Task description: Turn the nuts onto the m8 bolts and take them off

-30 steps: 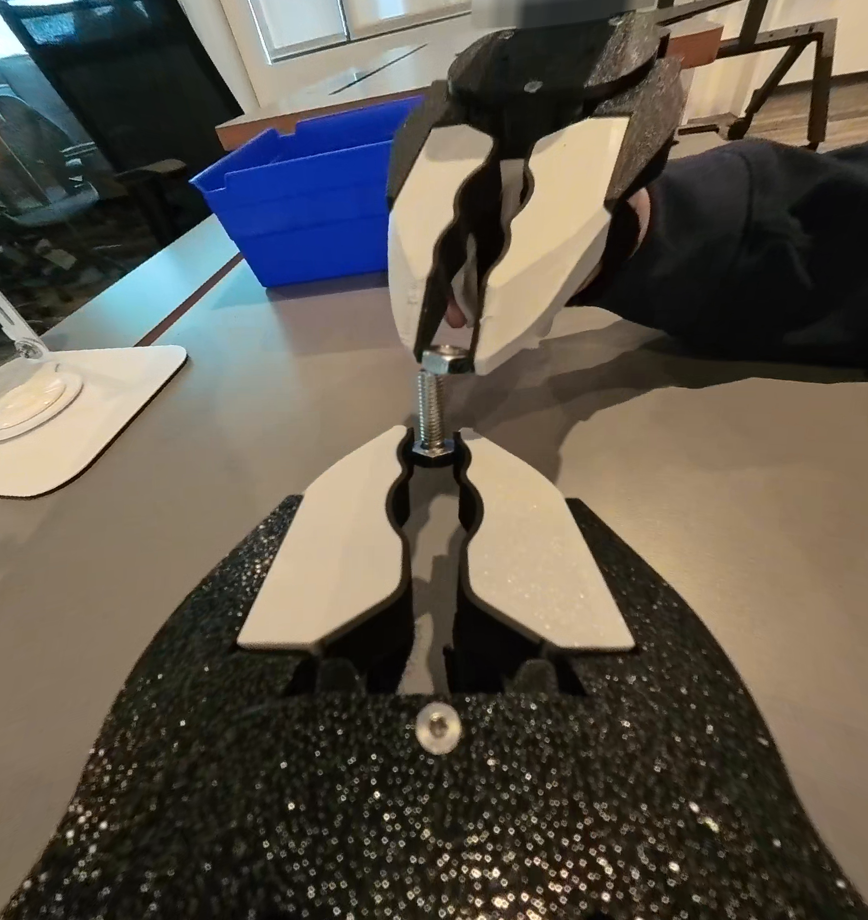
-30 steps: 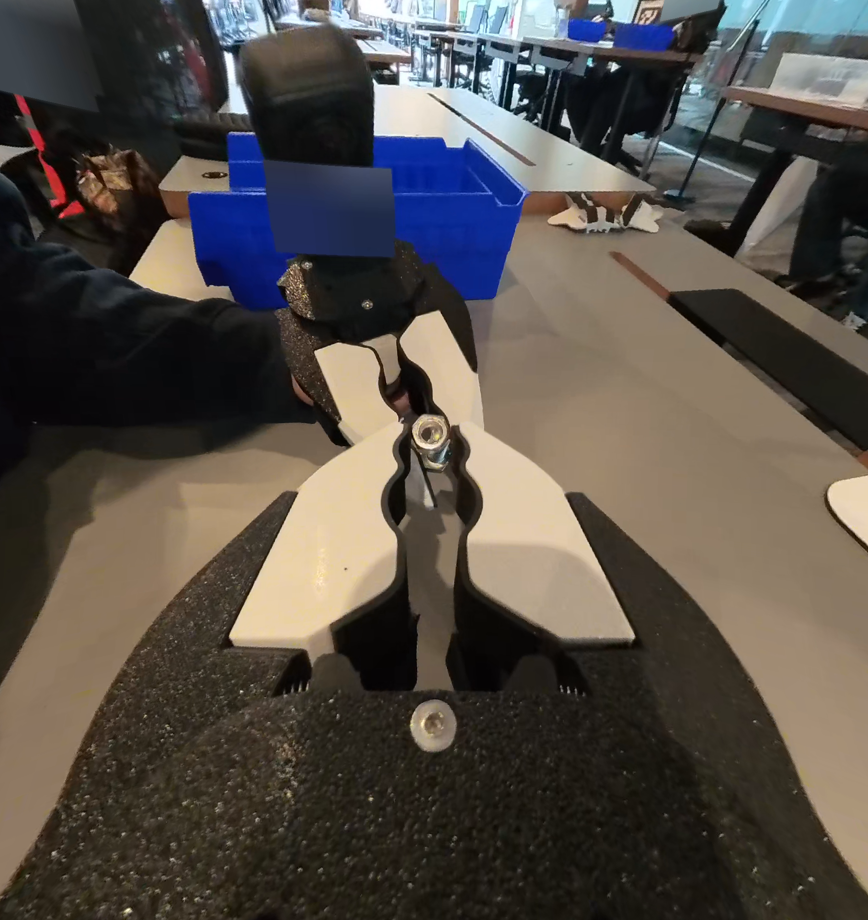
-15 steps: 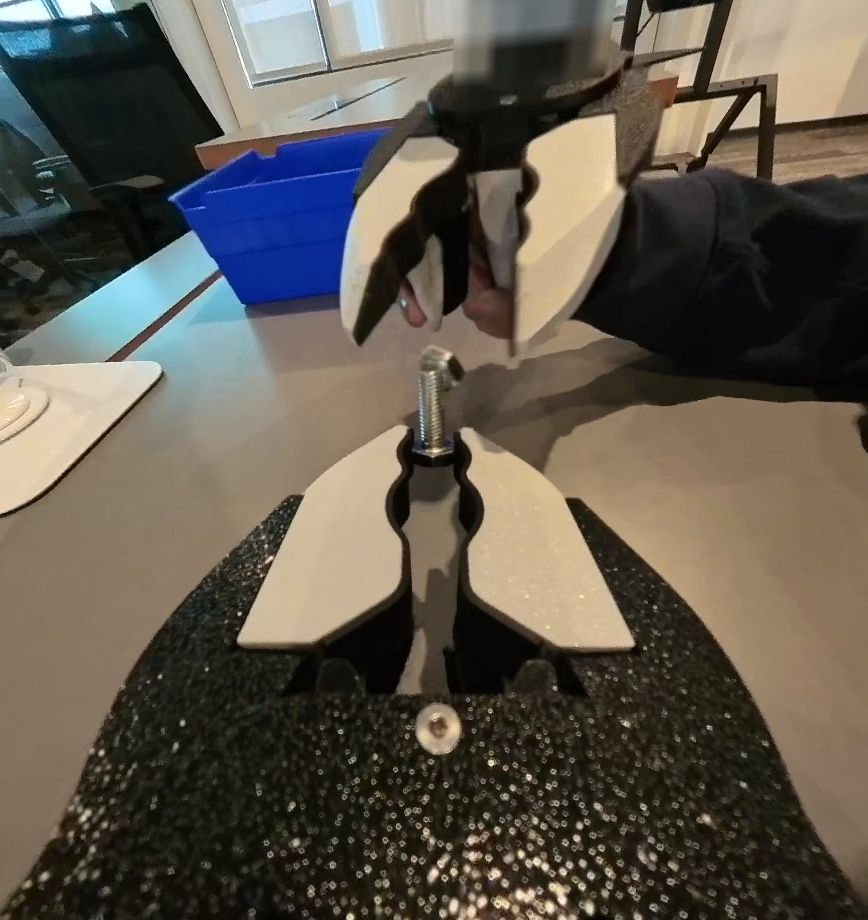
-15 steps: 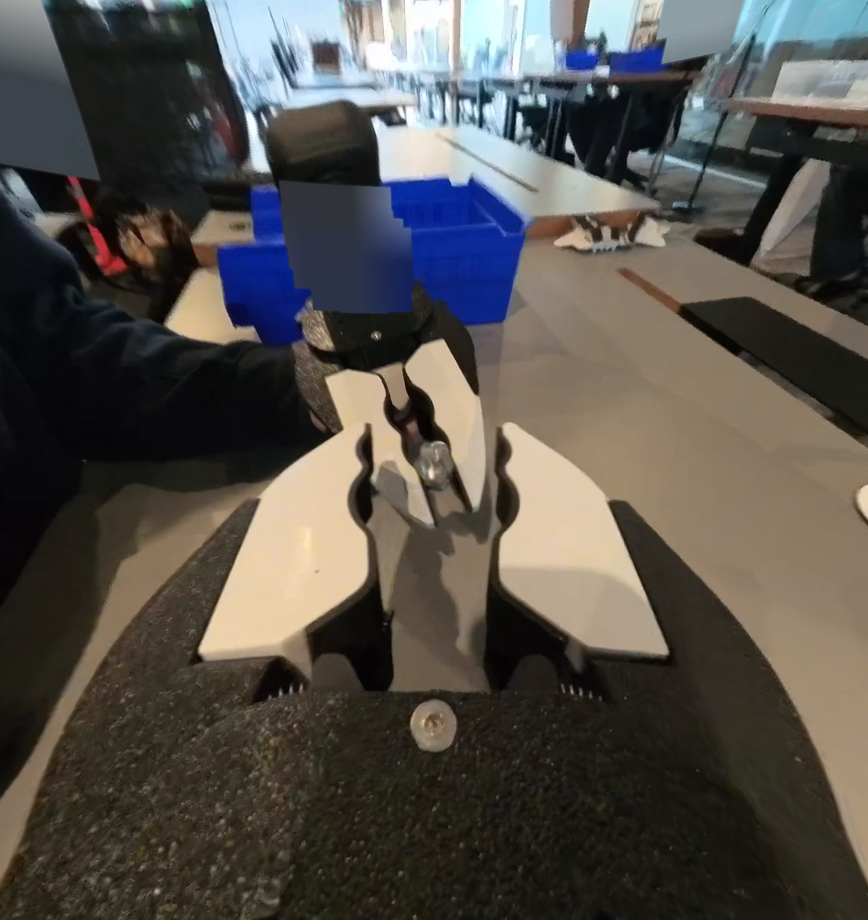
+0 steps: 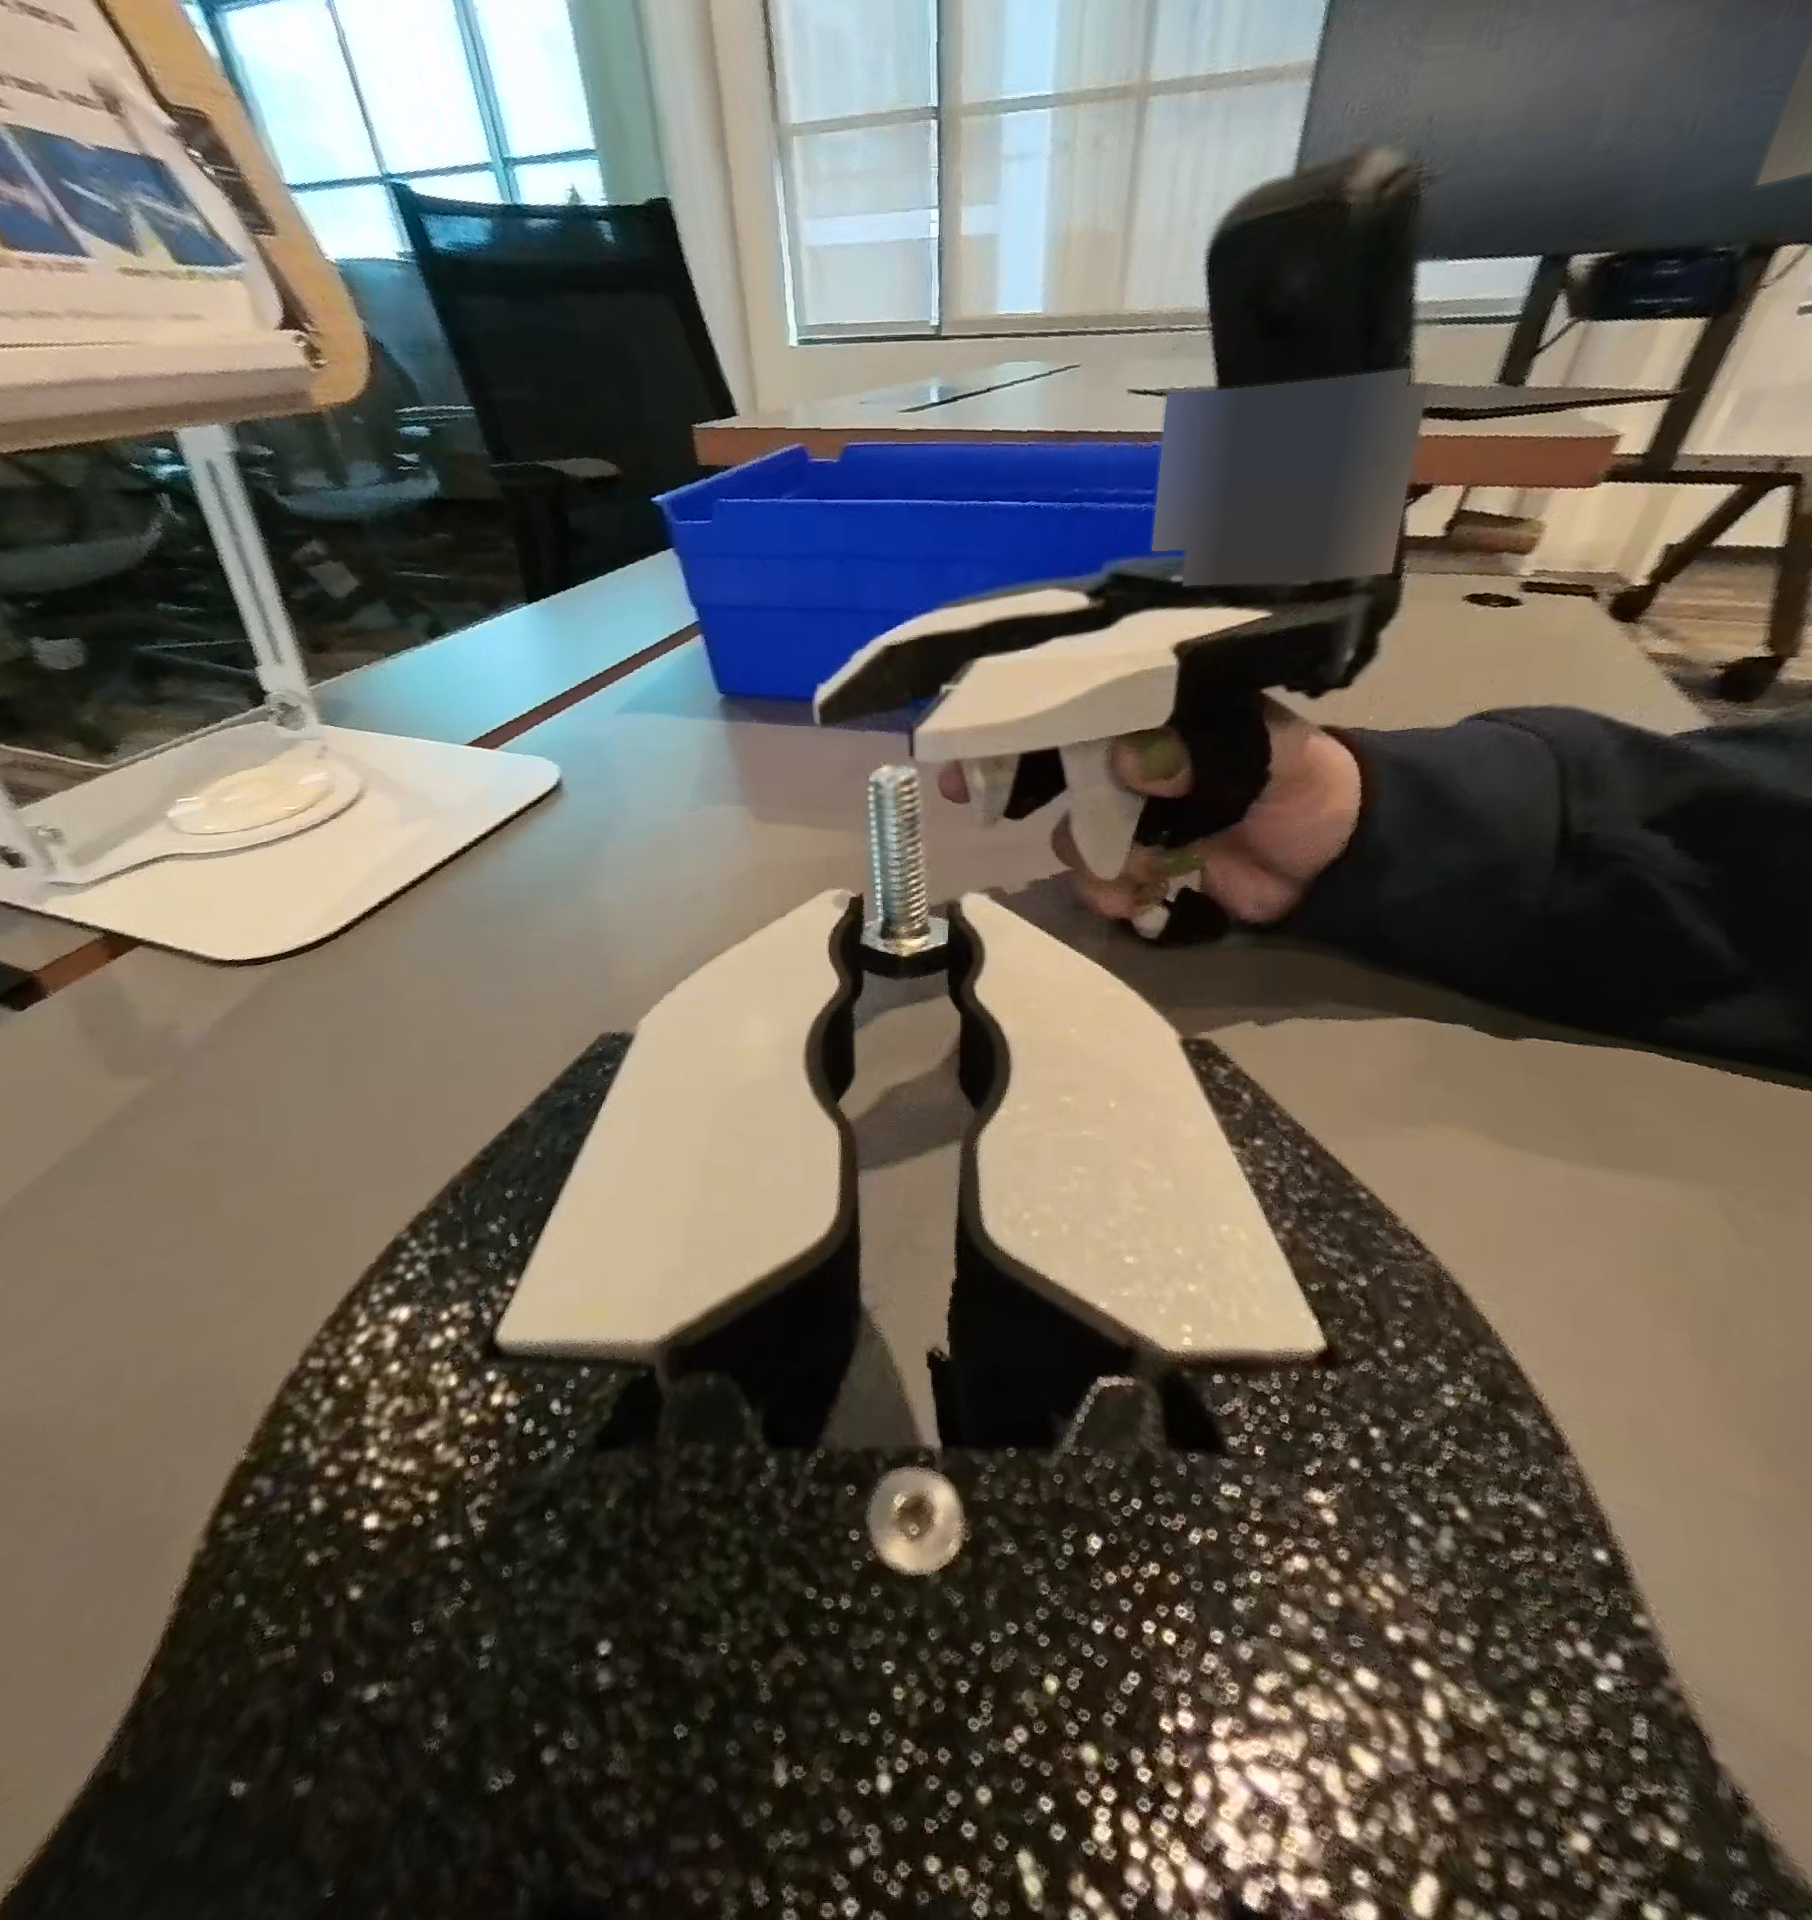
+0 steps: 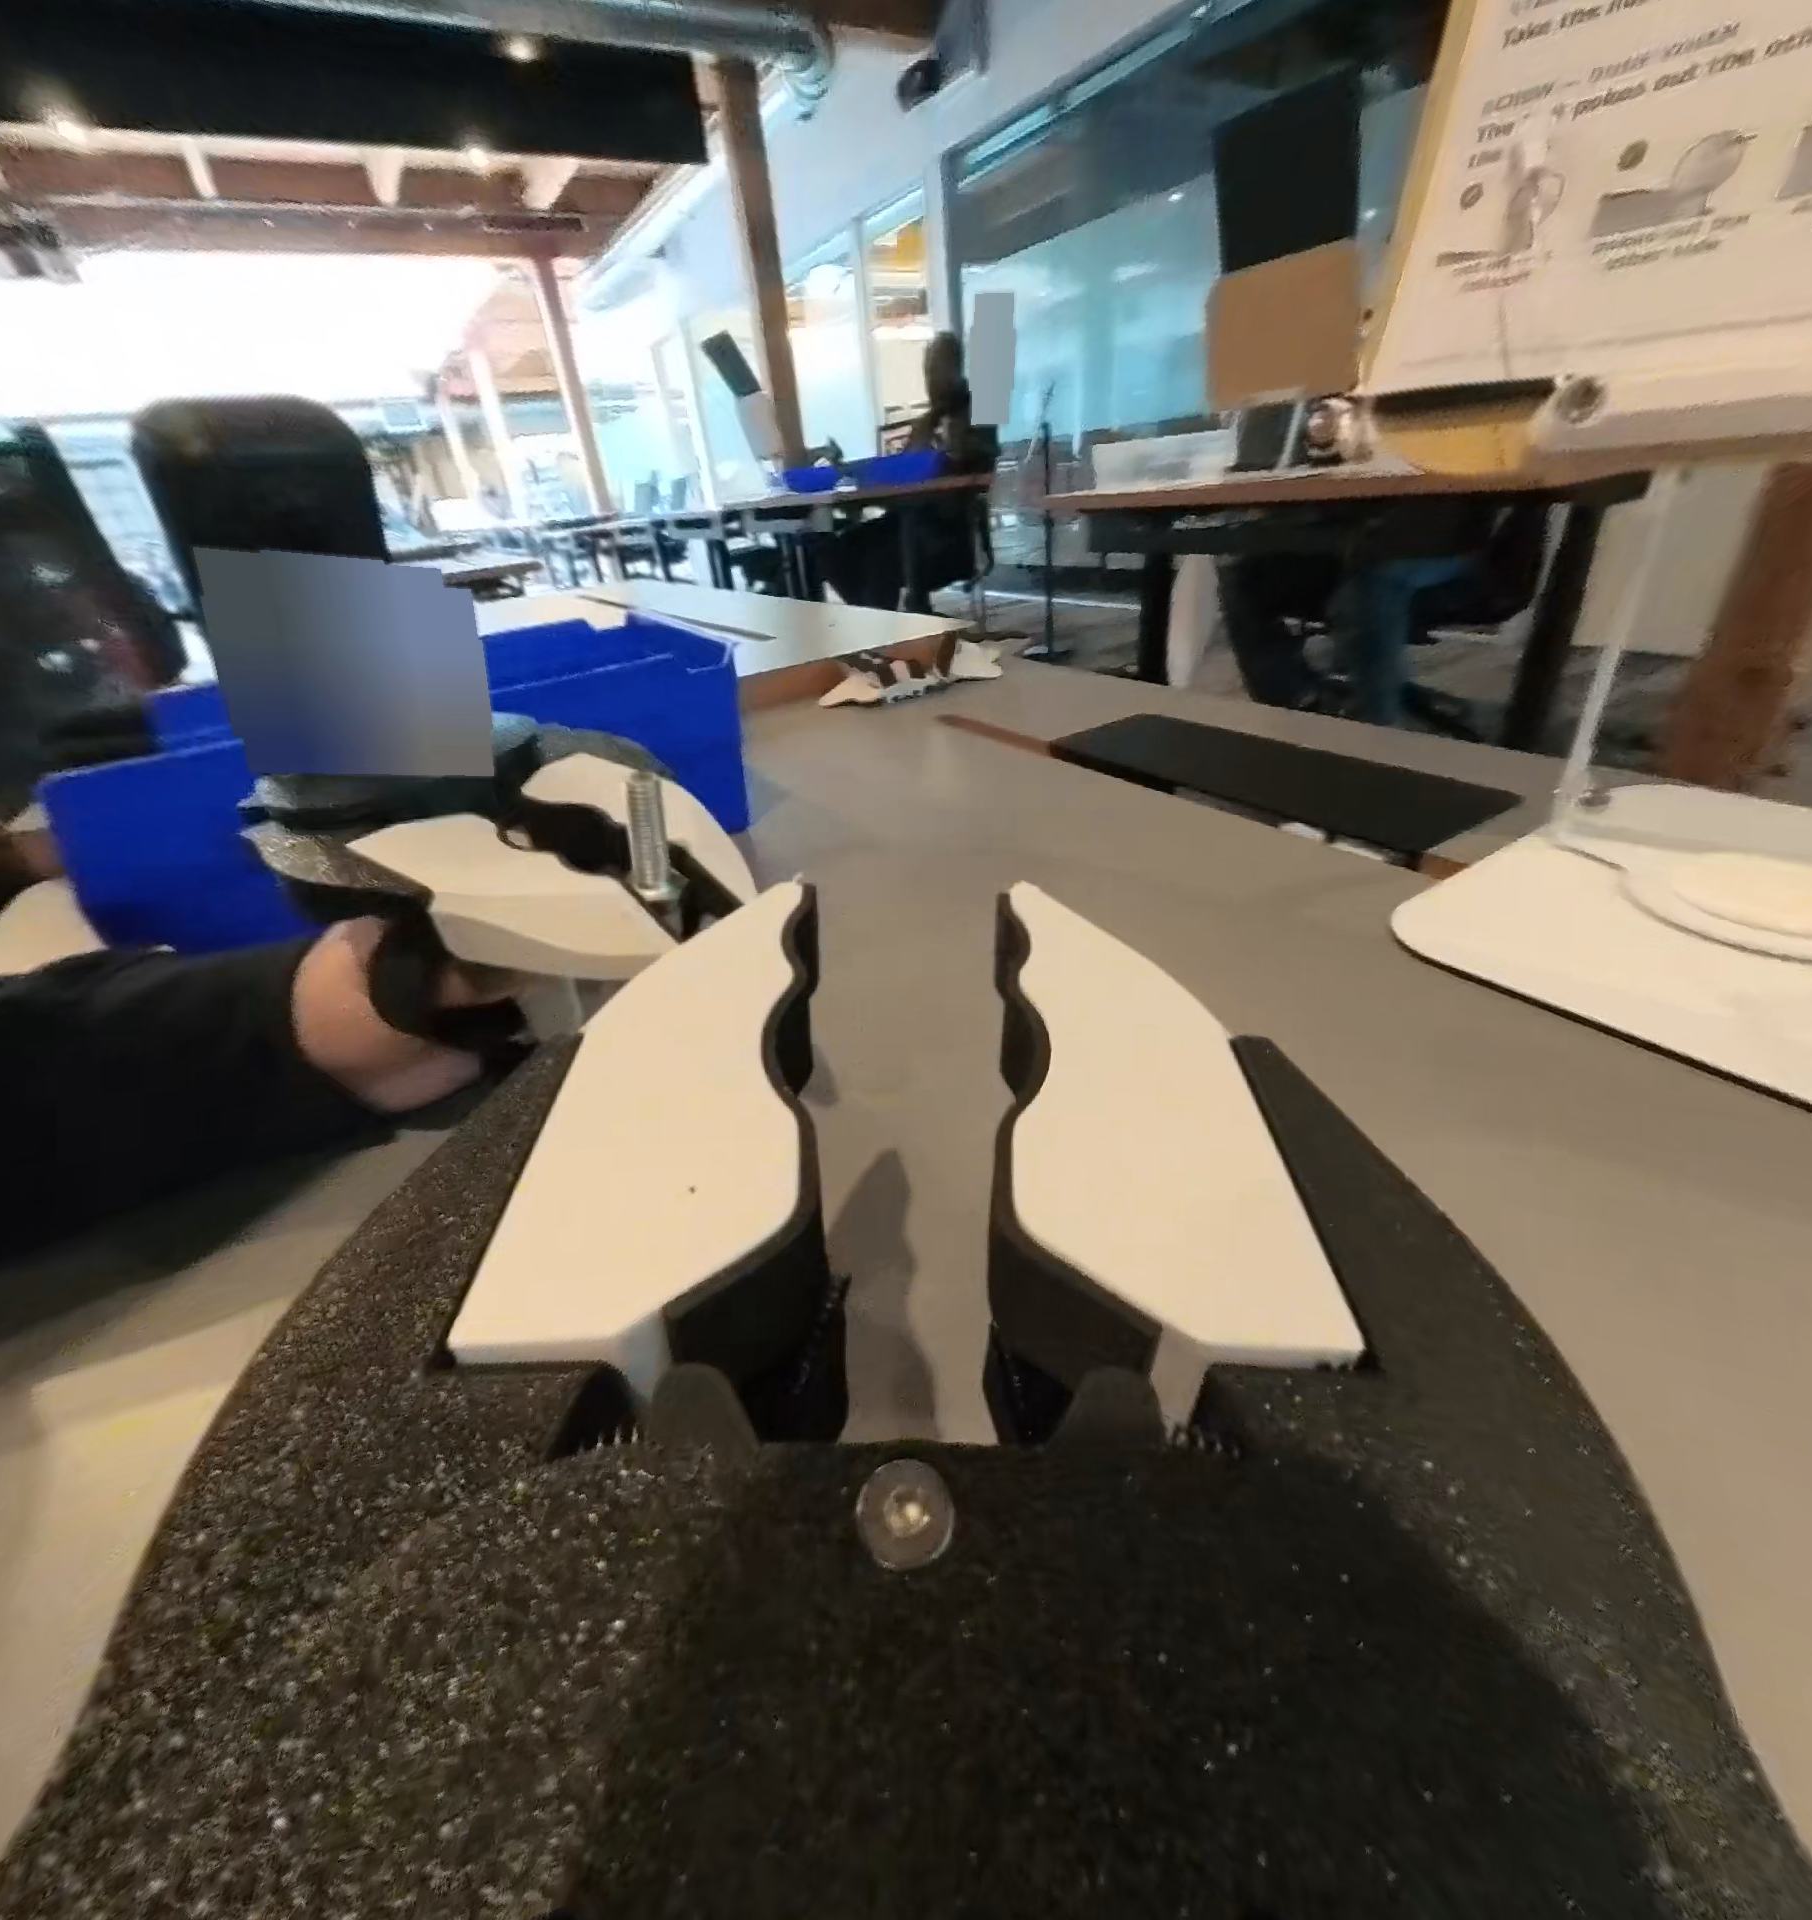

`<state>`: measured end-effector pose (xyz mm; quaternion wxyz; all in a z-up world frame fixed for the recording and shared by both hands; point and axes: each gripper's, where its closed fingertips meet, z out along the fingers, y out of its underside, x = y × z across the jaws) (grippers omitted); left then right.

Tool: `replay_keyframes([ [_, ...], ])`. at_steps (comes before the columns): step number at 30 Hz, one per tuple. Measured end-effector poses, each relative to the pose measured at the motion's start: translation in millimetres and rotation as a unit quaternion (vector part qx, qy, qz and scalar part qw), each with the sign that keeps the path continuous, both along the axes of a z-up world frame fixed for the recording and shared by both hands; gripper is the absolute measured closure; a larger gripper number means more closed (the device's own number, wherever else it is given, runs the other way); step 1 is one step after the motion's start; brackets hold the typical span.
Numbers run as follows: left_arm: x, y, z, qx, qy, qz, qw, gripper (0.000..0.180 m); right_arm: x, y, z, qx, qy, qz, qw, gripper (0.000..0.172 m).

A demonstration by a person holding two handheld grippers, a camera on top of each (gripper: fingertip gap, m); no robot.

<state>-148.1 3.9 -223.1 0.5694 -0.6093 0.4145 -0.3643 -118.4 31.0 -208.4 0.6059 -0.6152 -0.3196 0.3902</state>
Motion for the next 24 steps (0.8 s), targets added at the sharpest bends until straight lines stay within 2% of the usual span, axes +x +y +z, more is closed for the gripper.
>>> replay_keyframes([
  [2, -1.8, 1.9, 0.3, 0.005, 0.001, 0.009, 1.000, 0.166, -2.9, -4.0, -3.6, 0.024, -0.035, 0.012, 0.999, 0.142],
  [4, -3.8, 4.0, 0.5, 0.005, 0.000, 0.016, 1.000, 0.166, -4.5, -13.2, -17.3, 0.034, -0.111, 0.050, 0.992, 0.147],
  [8, -6.3, 6.0, 2.5, 0.000, -0.011, 0.021, 1.000, 0.166, -6.4, -35.1, -62.4, -0.061, -0.241, 0.145, 0.958, 0.145],
  [12, -6.1, 6.1, 2.2, -0.001, -0.009, 0.021, 1.000, 0.166, -11.2, -30.5, -90.5, -0.071, -0.326, 0.120, 0.935, 0.147],
  [15, -5.4, 5.9, 1.4, 0.001, -0.005, 0.022, 1.000, 0.166, -18.9, -24.5, -94.4, -0.062, -0.347, 0.087, 0.932, 0.148],
  [24, -8.1, 8.6, 3.4, -0.005, -0.017, 0.028, 0.999, 0.166, -35.3, -12.9, -98.7, -0.083, -0.355, 0.058, 0.929, 0.143],
])
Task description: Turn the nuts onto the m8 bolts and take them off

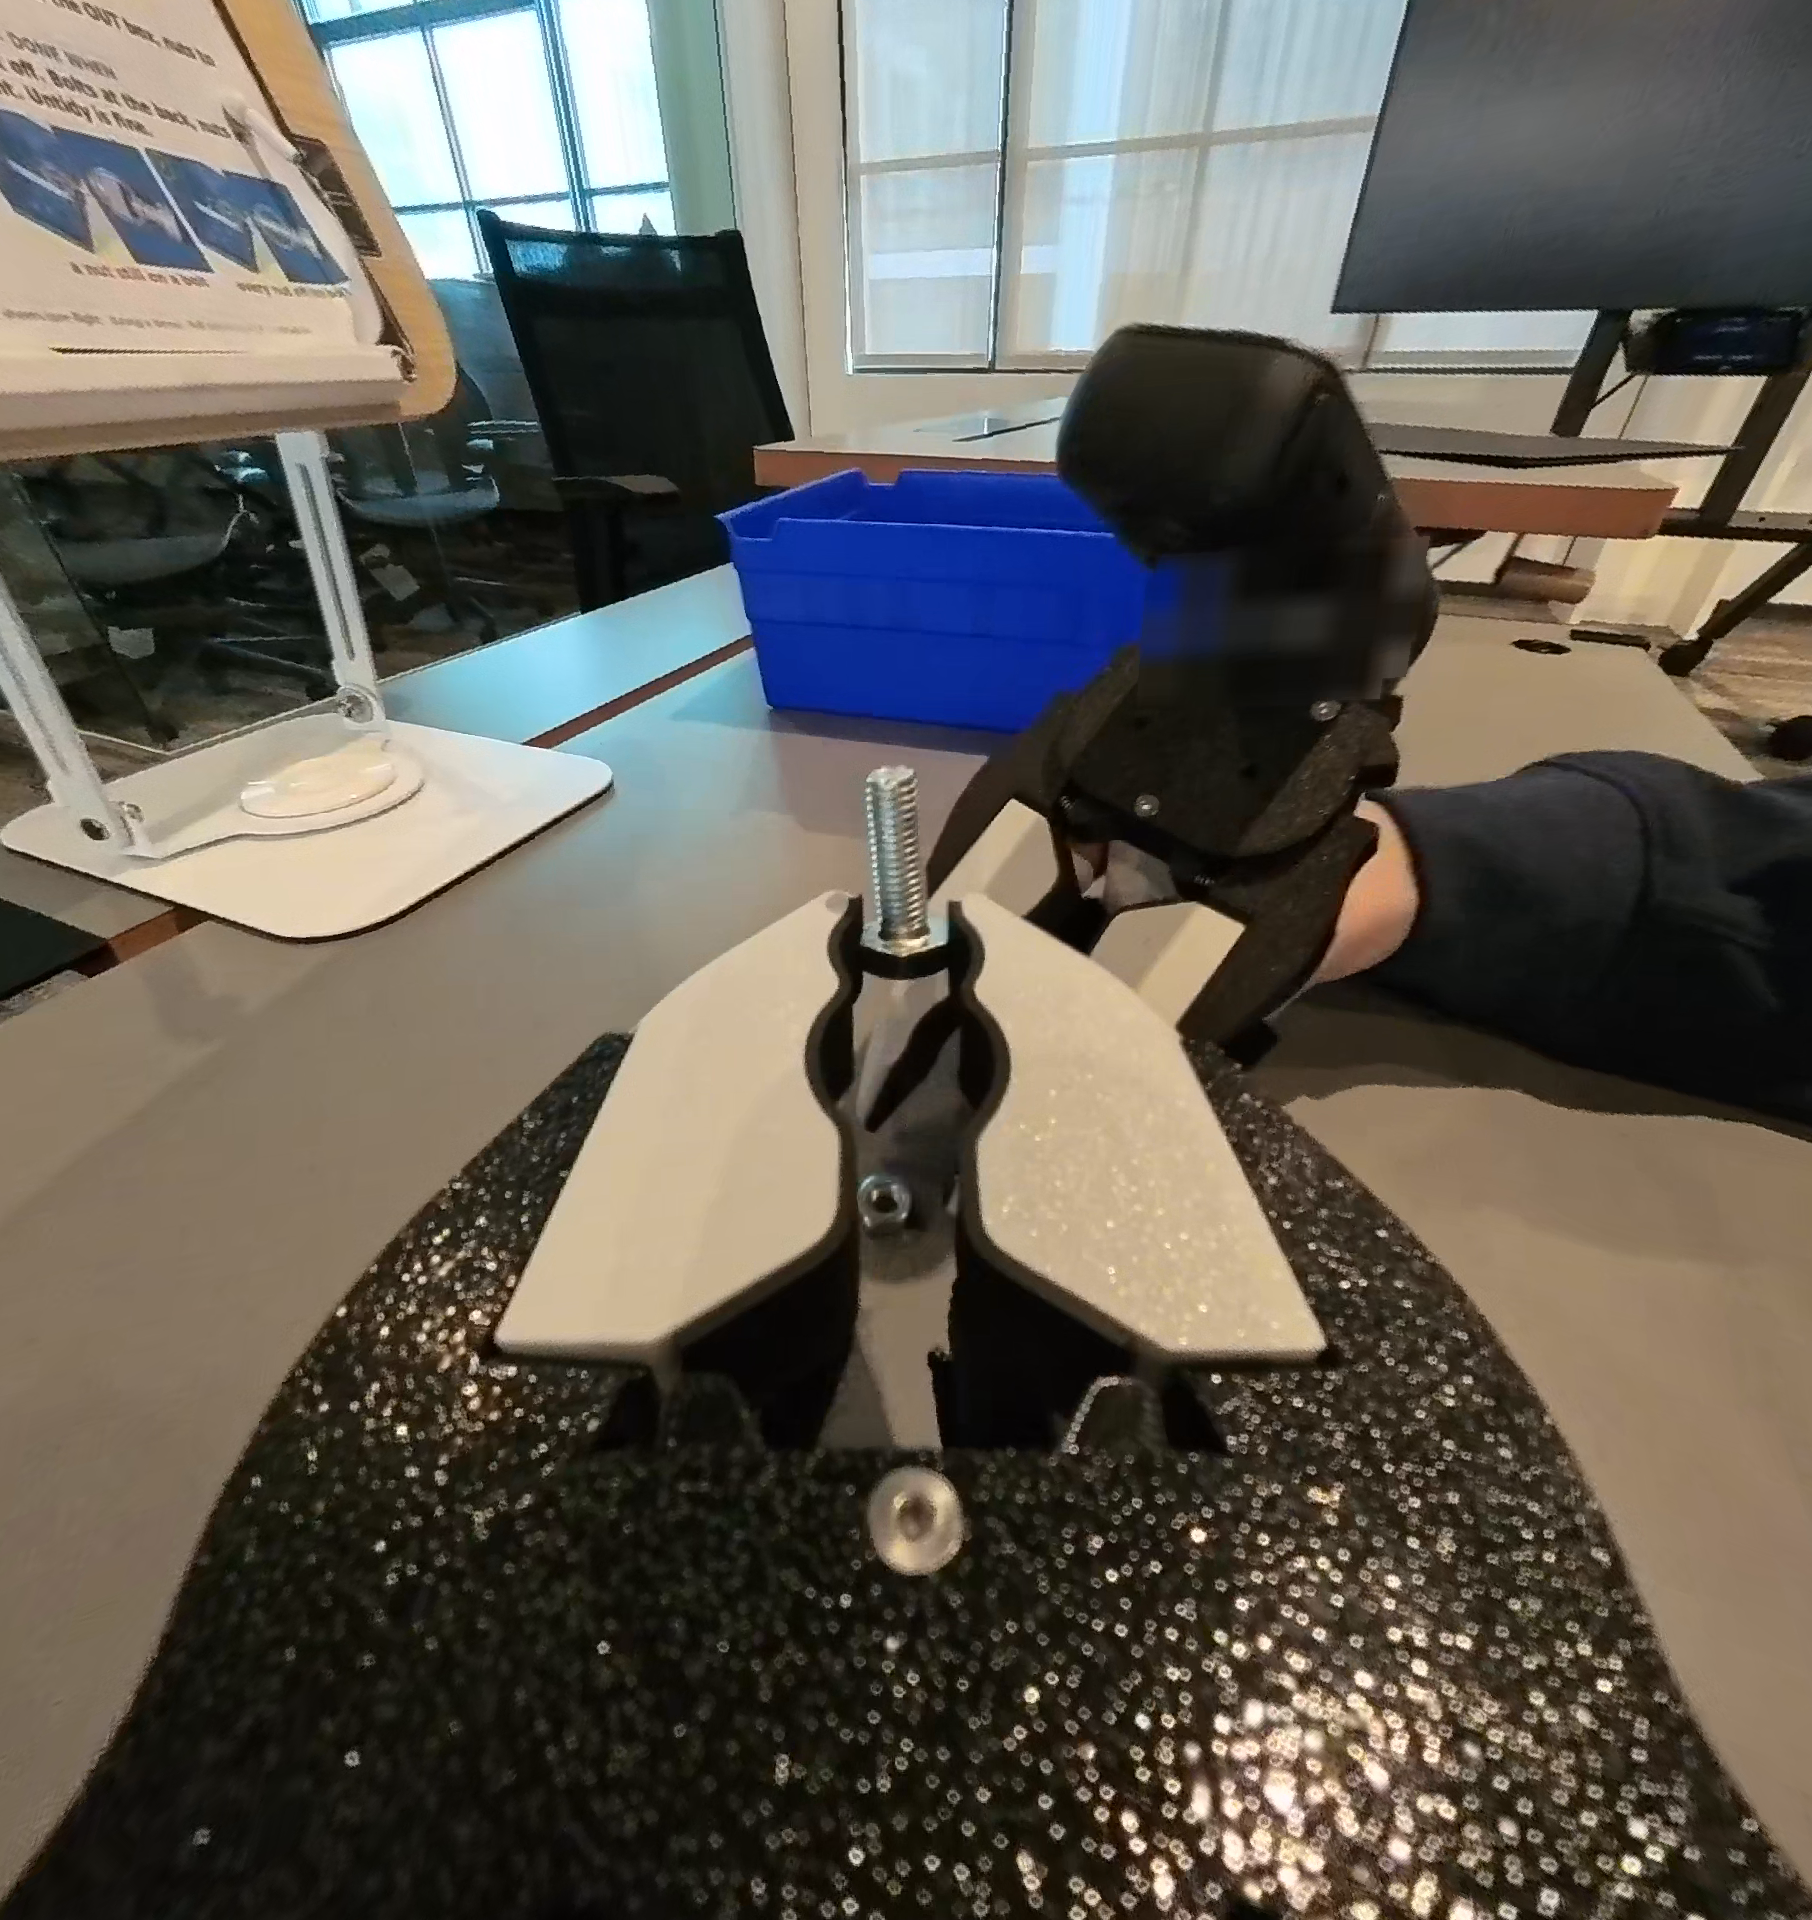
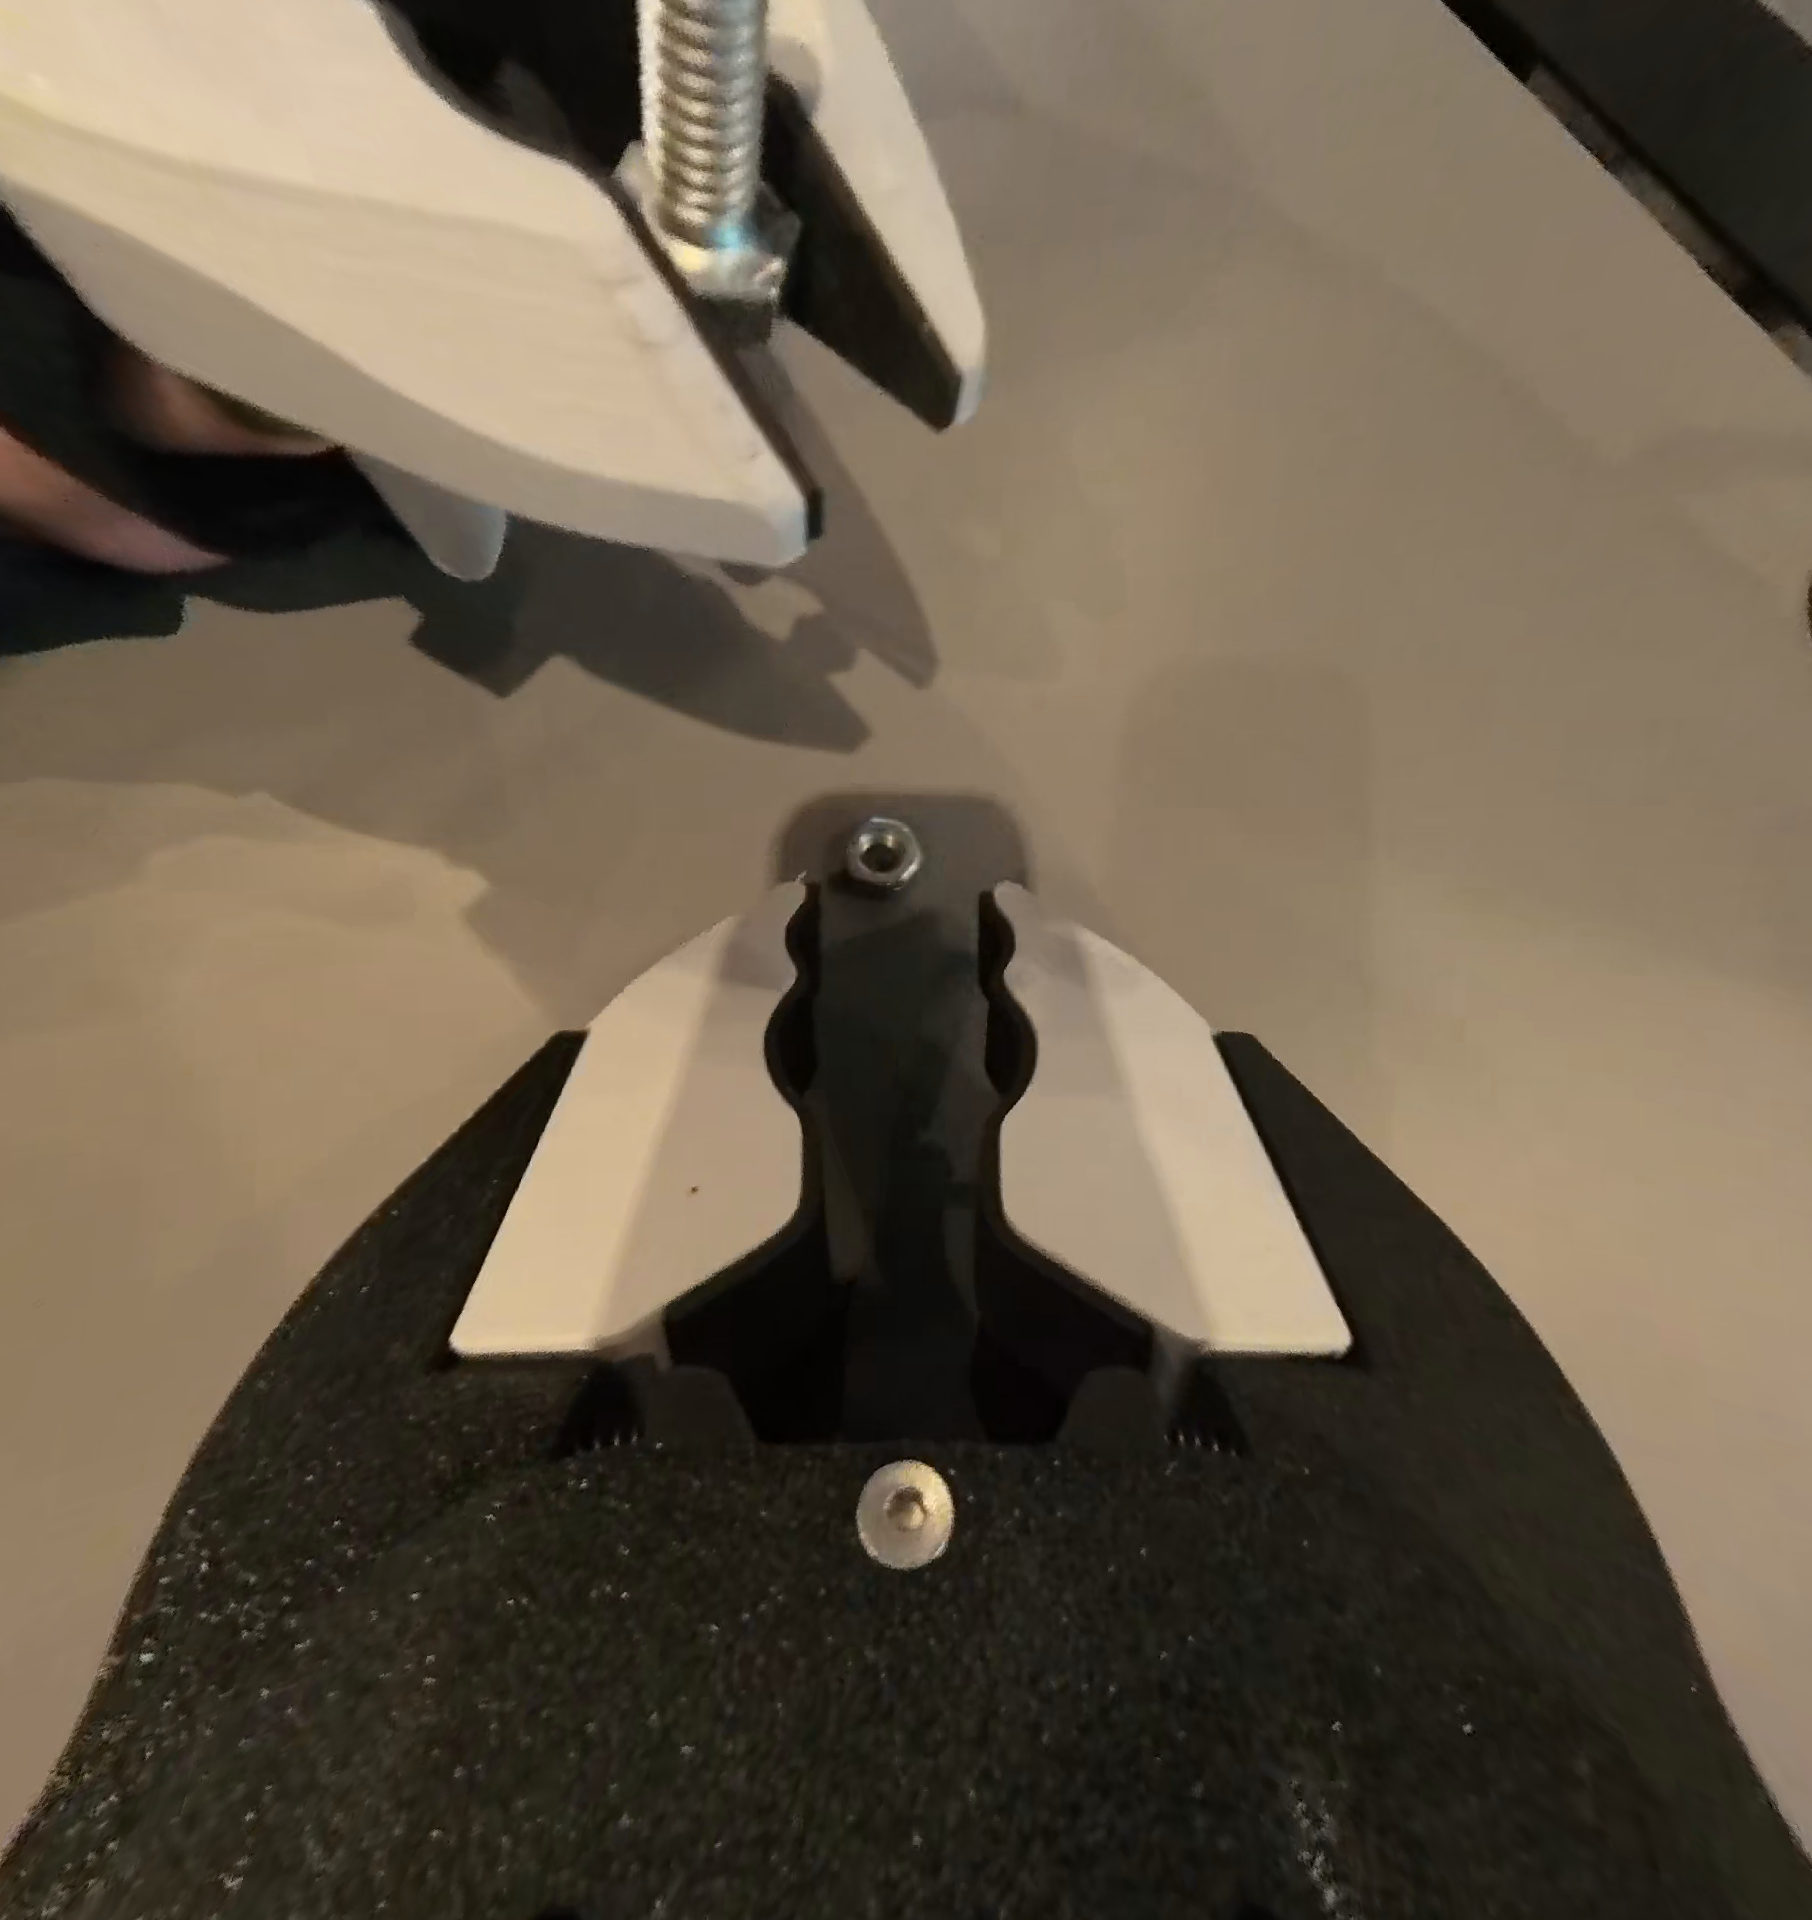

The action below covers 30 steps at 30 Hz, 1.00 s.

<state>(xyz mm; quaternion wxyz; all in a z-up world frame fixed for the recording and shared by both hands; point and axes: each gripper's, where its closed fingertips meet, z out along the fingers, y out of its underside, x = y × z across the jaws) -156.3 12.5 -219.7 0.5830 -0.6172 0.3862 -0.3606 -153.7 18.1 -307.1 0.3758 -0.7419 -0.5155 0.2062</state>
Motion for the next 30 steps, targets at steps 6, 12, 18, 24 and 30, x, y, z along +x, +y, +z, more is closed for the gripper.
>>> replay_keyframes([
  [6, -1.3, 0.8, 1.2, -0.003, -0.007, 0.000, 1.000, 0.166, -10.6, 0.5, -2.8, 0.008, -0.014, 0.015, 1.000, 0.145],
  [12, 0.7, -1.4, 0.3, -0.001, -0.002, -0.010, 1.000, 0.166, -8.8, 3.5, -0.3, 0.023, -0.015, 0.011, 1.000, 0.156],
  [18, 9.6, -17.9, 11.5, 0.026, -0.028, -0.067, 0.997, 0.166, 31.1, 2.1, 79.3, 0.136, 0.046, -0.024, 0.989, 0.157],
  [24, 20.6, -34.2, 11.6, 0.027, -0.031, -0.126, 0.991, 0.166, 22.4, -39.5, 134.2, 0.107, 0.103, 0.046, 0.988, 0.157],
  [30, 30.4, -47.4, 12.9, 0.043, -0.021, -0.152, 0.987, 0.166, 3.4, -56.9, 132.0, 0.071, 0.044, 0.110, 0.990, 0.157],
])
